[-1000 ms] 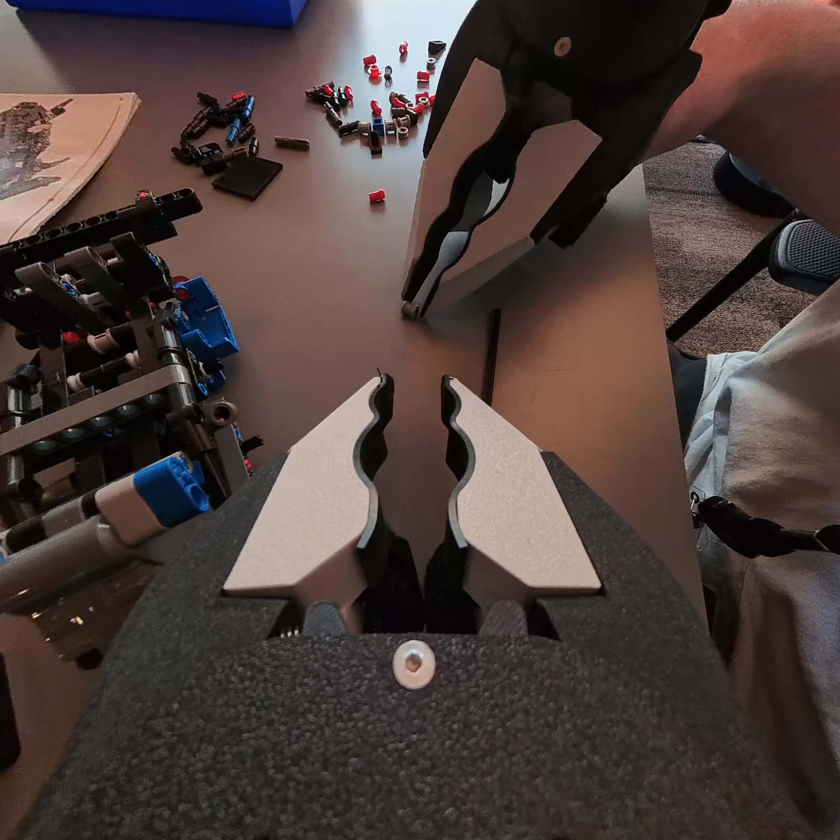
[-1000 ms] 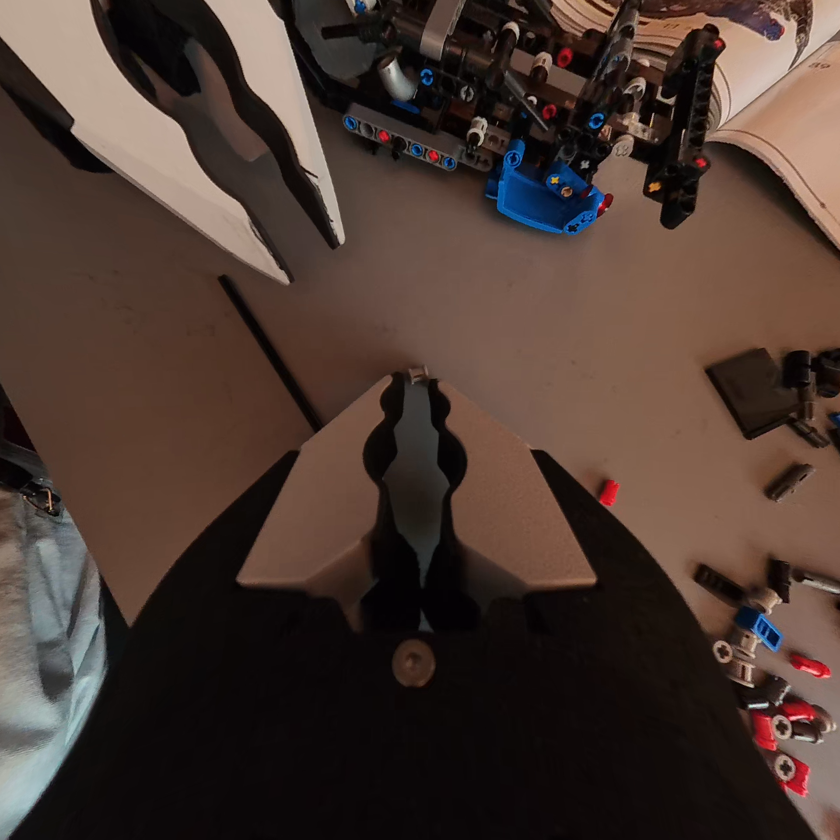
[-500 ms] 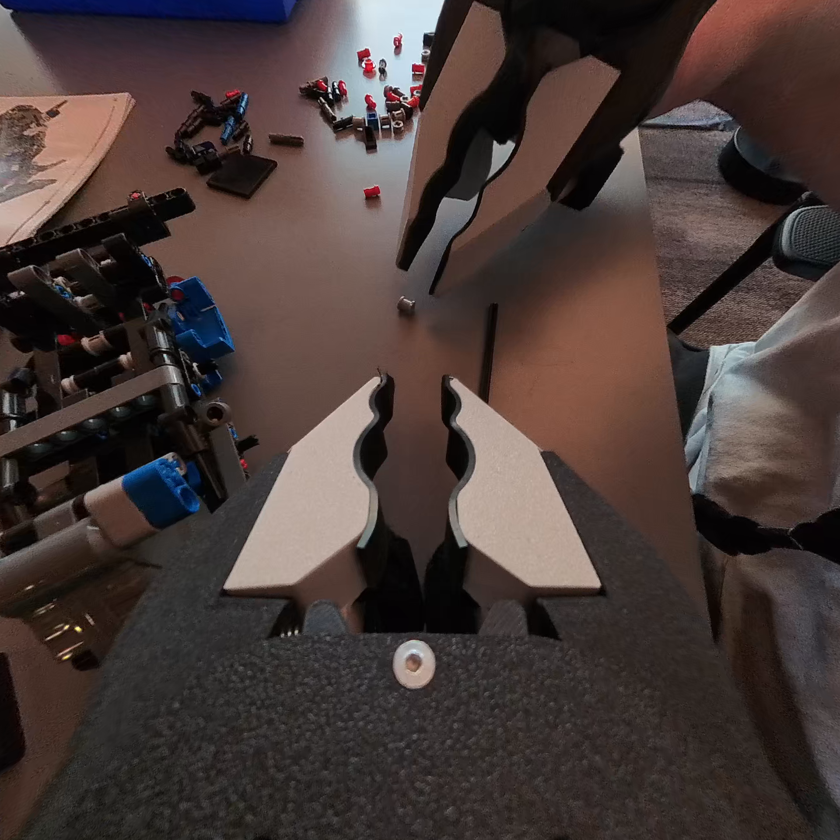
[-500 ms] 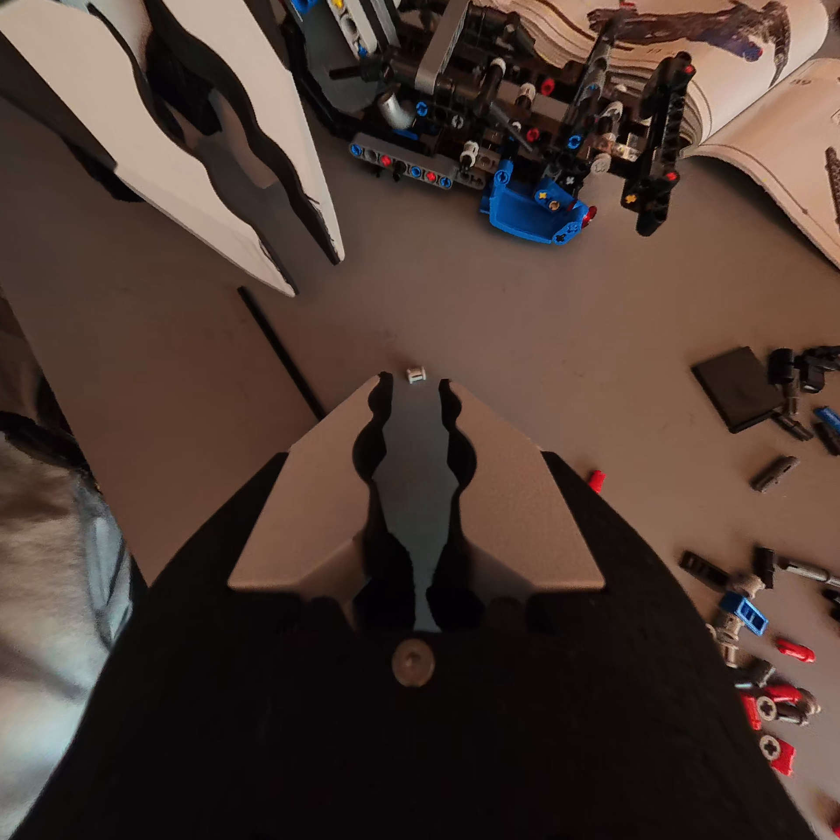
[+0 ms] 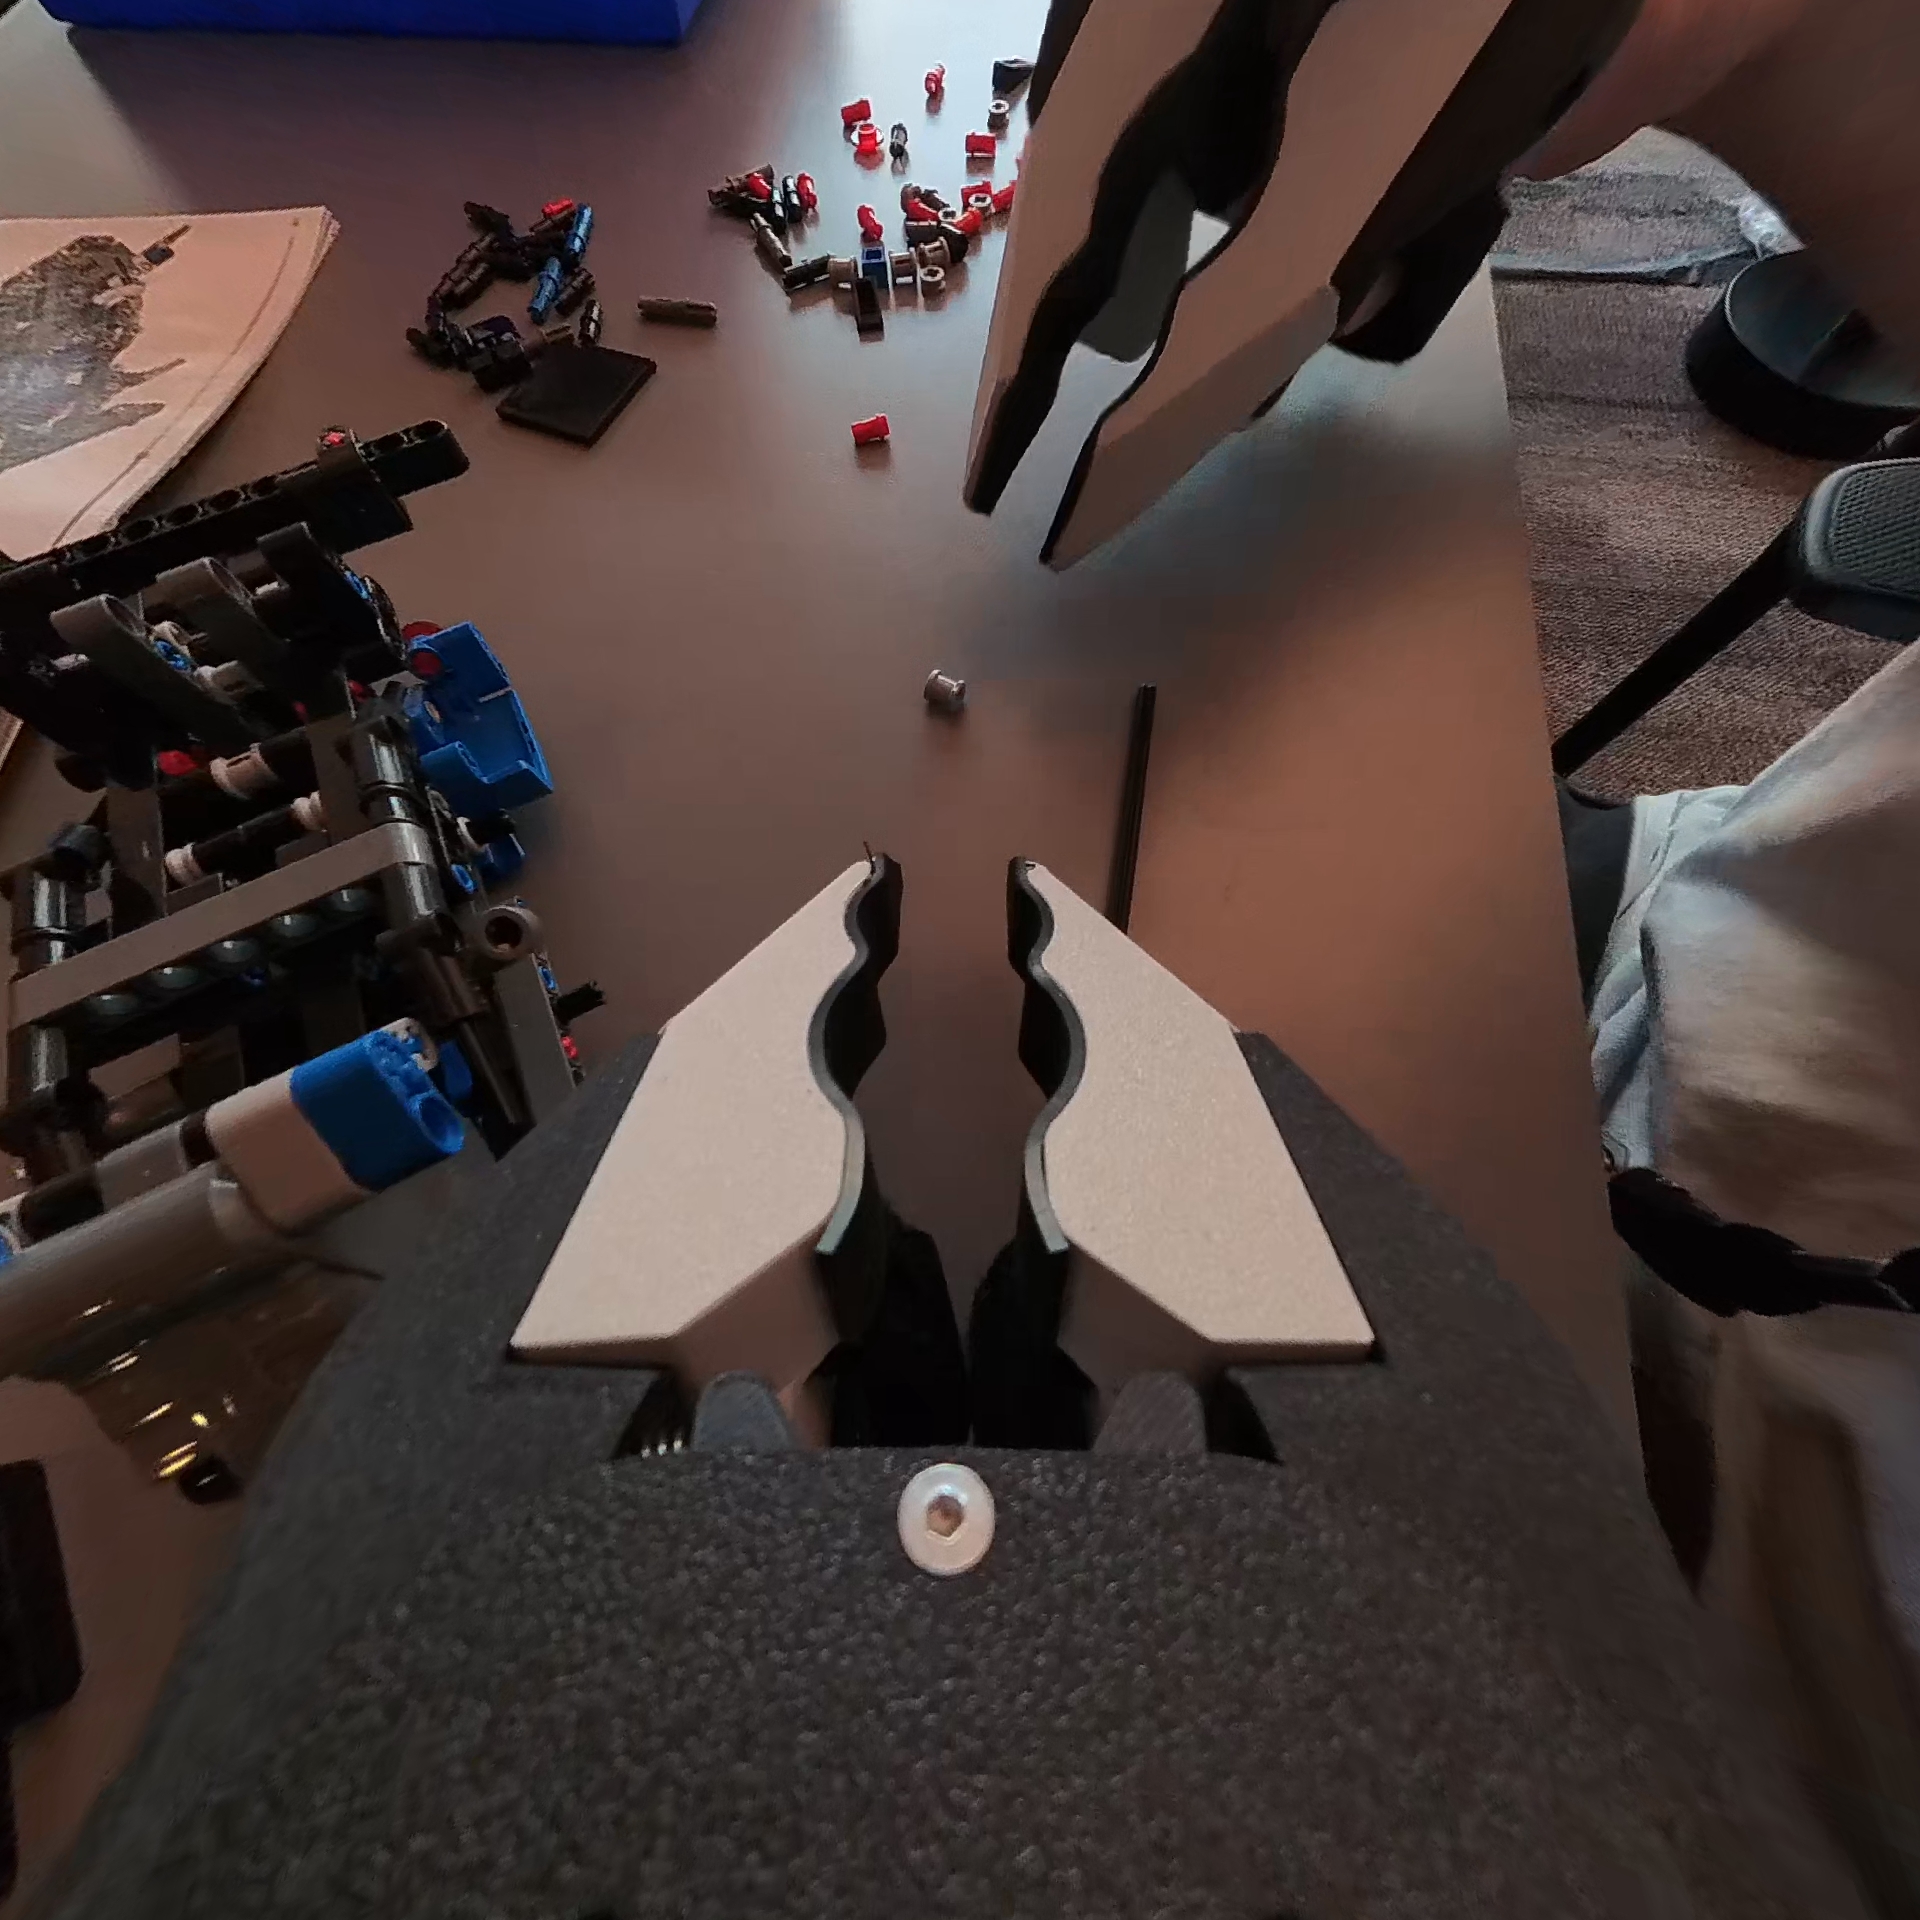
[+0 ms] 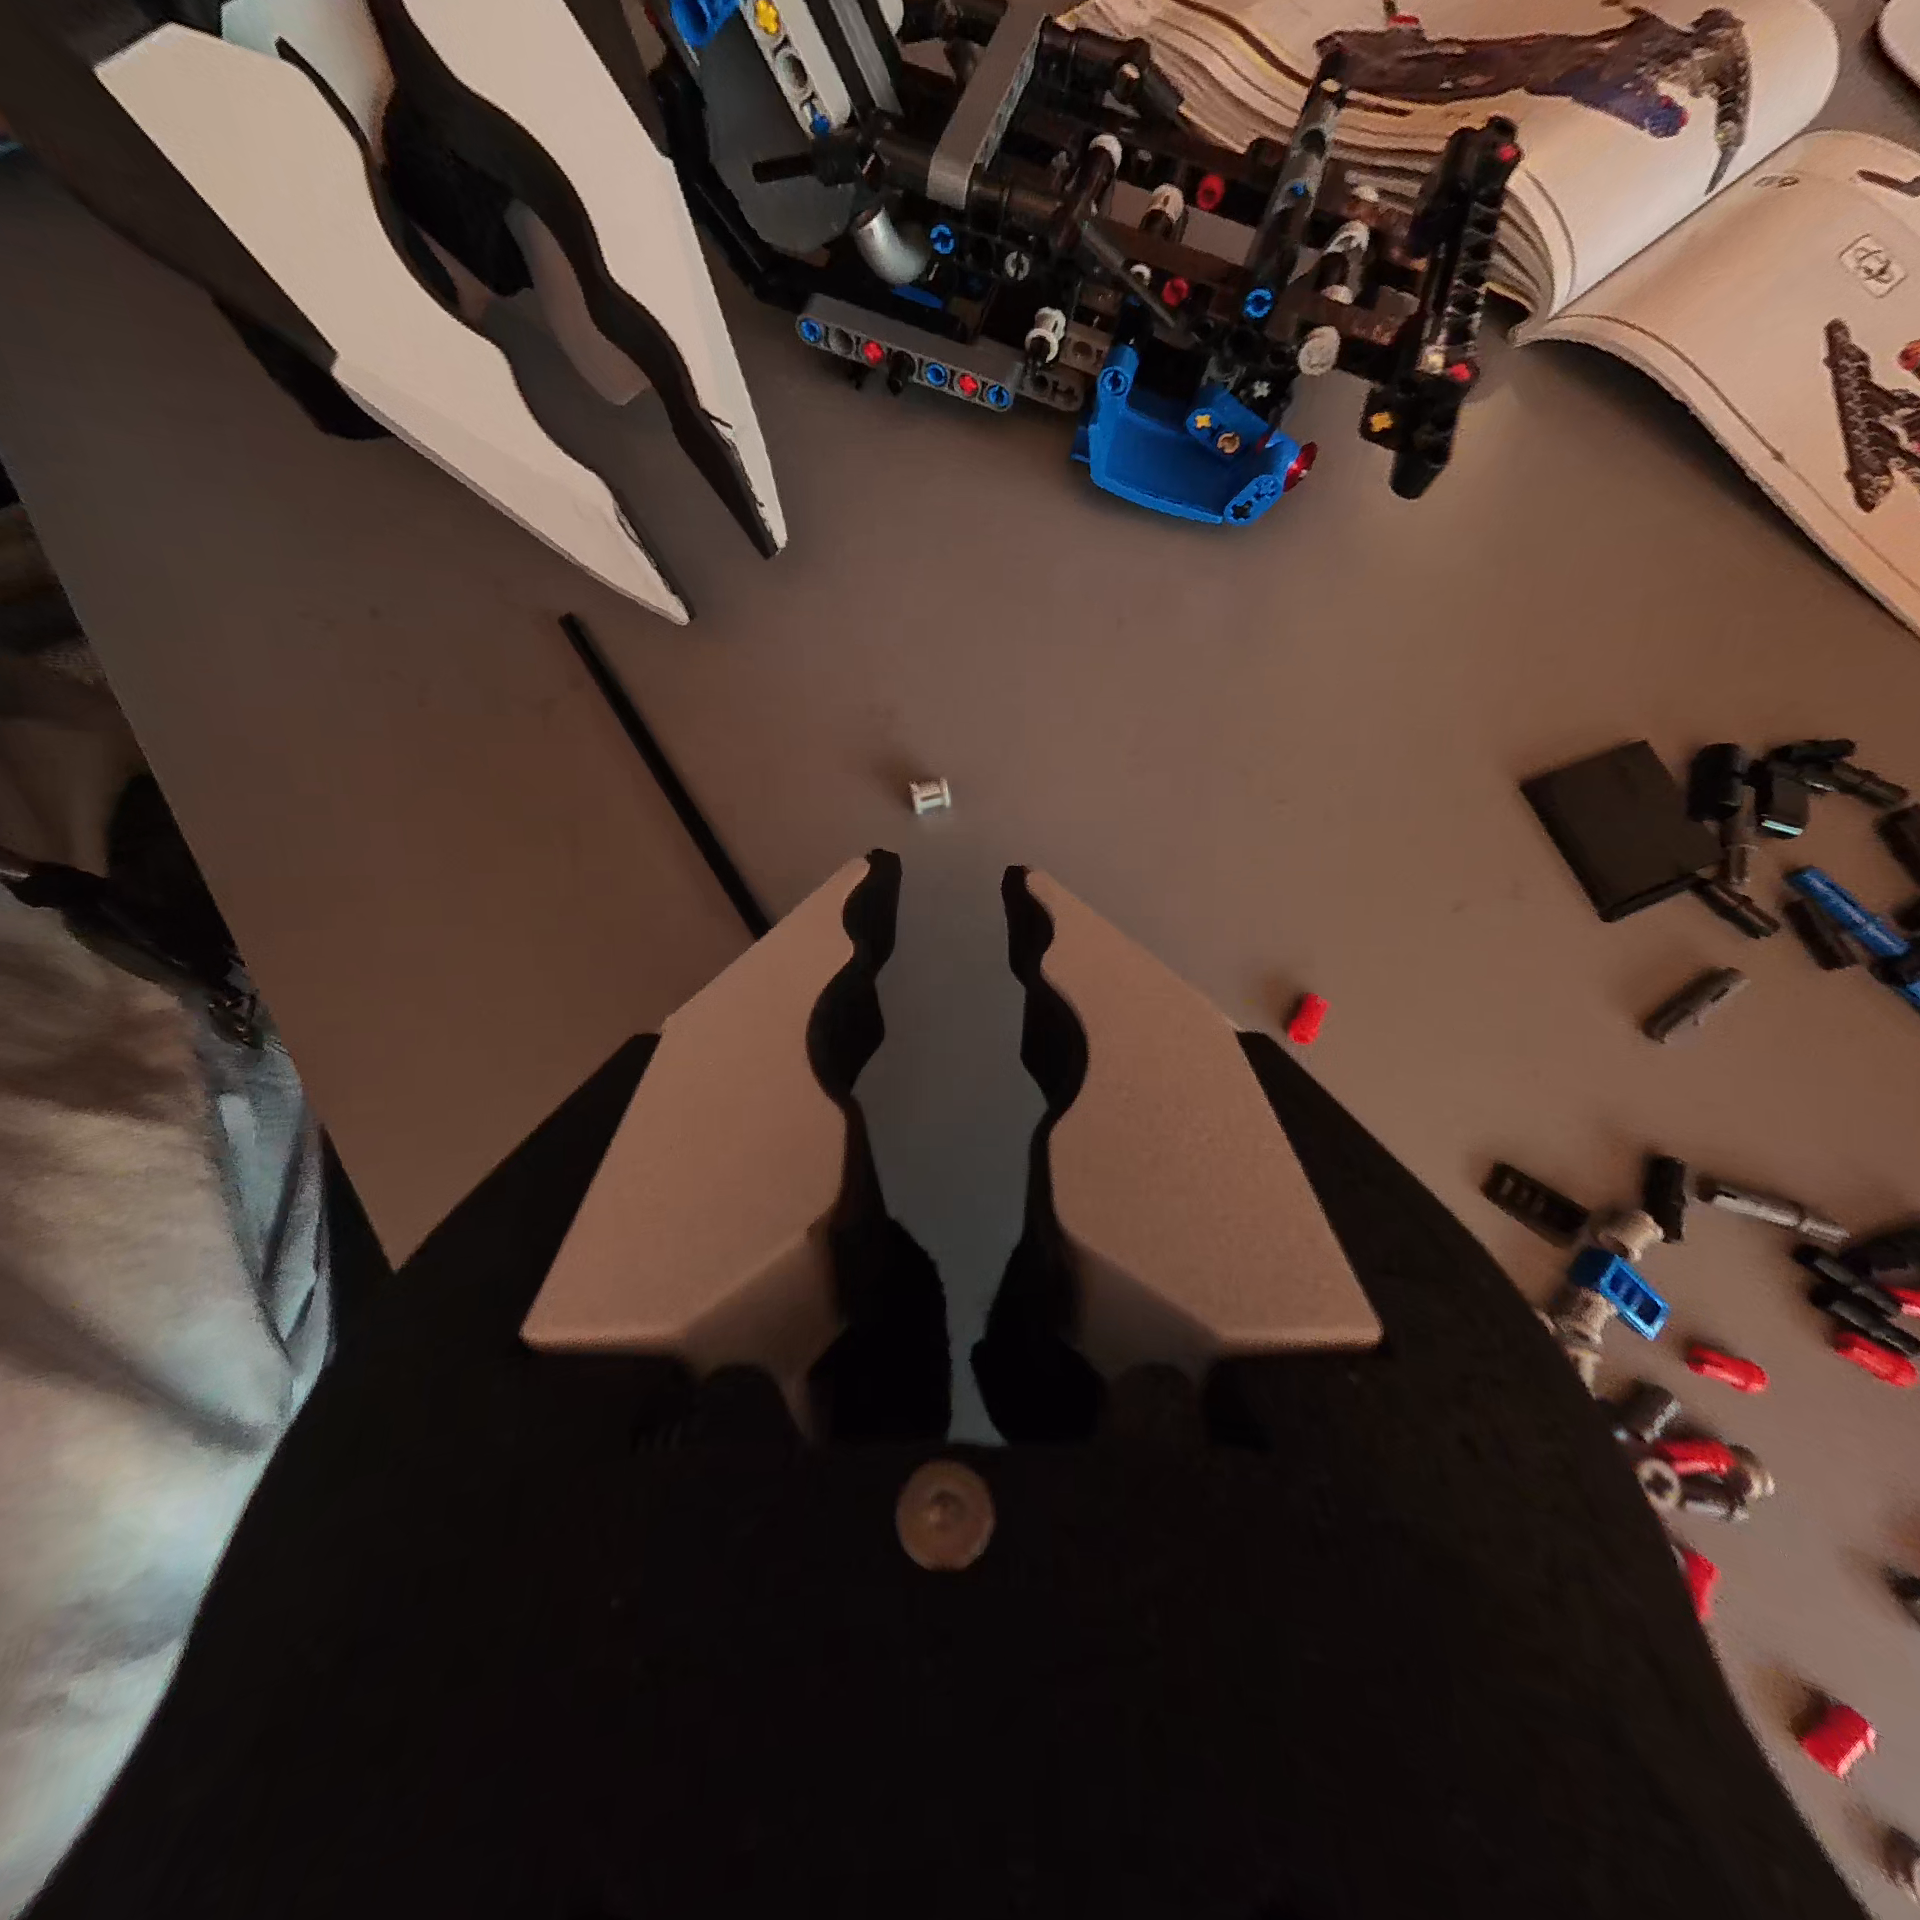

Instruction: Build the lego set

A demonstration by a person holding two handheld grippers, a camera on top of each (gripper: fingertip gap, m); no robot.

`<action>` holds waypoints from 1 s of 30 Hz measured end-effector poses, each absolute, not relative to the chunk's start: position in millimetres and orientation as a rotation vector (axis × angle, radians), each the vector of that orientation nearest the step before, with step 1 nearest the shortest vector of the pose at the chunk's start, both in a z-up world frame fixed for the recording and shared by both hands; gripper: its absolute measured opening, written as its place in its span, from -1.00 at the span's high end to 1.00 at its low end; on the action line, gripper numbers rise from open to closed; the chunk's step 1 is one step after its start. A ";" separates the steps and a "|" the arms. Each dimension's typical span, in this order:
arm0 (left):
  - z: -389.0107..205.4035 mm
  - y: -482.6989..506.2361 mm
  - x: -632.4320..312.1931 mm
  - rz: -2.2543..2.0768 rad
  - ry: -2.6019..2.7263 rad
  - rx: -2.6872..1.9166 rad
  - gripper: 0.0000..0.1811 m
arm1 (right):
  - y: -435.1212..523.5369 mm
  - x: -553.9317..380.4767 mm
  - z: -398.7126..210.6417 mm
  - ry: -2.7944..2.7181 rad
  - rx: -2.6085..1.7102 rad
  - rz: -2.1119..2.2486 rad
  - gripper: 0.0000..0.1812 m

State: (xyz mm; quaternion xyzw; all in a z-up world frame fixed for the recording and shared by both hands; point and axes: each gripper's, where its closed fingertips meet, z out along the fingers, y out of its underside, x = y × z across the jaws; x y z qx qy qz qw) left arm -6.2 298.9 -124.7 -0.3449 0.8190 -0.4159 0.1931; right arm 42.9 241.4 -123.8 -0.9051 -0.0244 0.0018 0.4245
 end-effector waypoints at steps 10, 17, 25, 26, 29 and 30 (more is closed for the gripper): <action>-115.7 303.2 -2.8 -1.178 2.246 -0.990 0.81 | 226.2 33.5 -99.1 0.129 -2.079 0.131 0.78; -115.4 304.5 -0.5 -1.151 2.225 -0.976 0.82 | 218.0 15.9 -108.9 0.094 -2.097 0.101 0.78; -129.5 281.4 12.4 -1.182 2.242 -1.308 0.79 | 212.3 25.3 -98.6 0.155 -2.054 0.073 0.78; -130.7 277.8 15.3 -1.170 2.238 -1.324 0.78 | 211.4 25.1 -99.1 0.152 -2.057 0.063 0.78; -134.5 263.6 14.0 -1.157 2.285 -1.330 0.78 | 208.6 25.3 -103.6 0.131 -2.084 0.012 0.78; -134.4 260.9 10.6 -1.155 2.301 -1.319 0.78 | 208.1 25.2 -104.7 0.127 -2.089 0.001 0.78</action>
